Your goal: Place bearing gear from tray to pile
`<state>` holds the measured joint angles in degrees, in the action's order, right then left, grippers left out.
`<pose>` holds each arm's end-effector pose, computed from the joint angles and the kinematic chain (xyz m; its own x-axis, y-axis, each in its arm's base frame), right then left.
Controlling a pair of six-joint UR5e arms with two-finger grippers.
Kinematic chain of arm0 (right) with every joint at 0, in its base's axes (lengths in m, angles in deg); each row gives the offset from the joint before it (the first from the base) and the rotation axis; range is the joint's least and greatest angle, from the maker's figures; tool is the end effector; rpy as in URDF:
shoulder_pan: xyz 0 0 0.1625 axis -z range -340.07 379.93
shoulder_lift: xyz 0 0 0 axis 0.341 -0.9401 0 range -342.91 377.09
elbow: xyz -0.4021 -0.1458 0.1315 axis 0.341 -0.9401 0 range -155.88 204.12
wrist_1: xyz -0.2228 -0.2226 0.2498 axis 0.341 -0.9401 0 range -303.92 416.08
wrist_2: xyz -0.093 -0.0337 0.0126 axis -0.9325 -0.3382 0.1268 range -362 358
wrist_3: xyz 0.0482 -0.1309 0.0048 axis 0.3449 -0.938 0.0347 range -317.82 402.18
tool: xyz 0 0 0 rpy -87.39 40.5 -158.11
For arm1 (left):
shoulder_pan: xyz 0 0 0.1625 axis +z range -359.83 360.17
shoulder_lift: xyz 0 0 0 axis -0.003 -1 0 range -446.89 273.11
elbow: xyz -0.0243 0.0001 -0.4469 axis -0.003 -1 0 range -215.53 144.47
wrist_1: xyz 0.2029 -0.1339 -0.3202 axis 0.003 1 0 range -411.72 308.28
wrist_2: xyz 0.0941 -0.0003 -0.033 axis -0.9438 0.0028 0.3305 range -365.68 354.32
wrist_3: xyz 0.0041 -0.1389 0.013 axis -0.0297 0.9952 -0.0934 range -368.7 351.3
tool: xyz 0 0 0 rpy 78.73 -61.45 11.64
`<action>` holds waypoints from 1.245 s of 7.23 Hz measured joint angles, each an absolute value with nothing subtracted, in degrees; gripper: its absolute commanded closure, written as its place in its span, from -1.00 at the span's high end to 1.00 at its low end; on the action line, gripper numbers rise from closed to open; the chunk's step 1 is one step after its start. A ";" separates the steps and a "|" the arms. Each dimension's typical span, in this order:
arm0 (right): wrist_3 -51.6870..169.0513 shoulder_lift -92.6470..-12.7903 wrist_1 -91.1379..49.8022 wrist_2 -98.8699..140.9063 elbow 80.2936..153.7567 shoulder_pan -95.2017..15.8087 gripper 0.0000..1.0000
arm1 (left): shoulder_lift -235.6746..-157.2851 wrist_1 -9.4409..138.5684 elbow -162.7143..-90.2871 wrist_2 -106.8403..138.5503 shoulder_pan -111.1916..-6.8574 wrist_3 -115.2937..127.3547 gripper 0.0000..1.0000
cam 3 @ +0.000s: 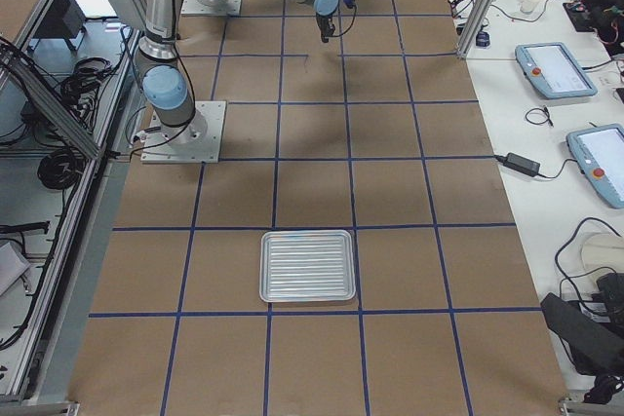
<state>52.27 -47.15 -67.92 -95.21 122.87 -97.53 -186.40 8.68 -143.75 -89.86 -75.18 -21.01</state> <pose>0.3904 -0.4793 0.2103 -0.9528 -0.2984 0.0566 -0.2989 0.9543 -0.0008 -0.0127 -0.5344 0.2918 -0.9951 -0.0365 0.0921 -0.0415 0.9977 -0.0535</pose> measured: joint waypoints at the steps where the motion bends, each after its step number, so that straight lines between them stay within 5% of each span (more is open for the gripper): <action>1: 51.84 -46.69 -70.82 -95.65 124.21 -97.68 0.99 | -186.01 8.60 -143.82 -89.91 -77.98 -16.95 1.00; 5: 51.75 -49.26 -73.06 -95.97 124.06 -96.24 1.00 | -184.34 8.60 -145.92 -85.93 -82.94 -11.41 1.00; 9: 47.61 -63.64 -55.32 -95.41 119.52 -83.77 1.00 | -189.03 1.42 -147.00 -84.43 -95.34 3.22 0.97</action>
<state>47.61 -63.64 -55.32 -95.41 119.52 -83.77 -189.03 1.42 -147.00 -84.43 -95.34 3.22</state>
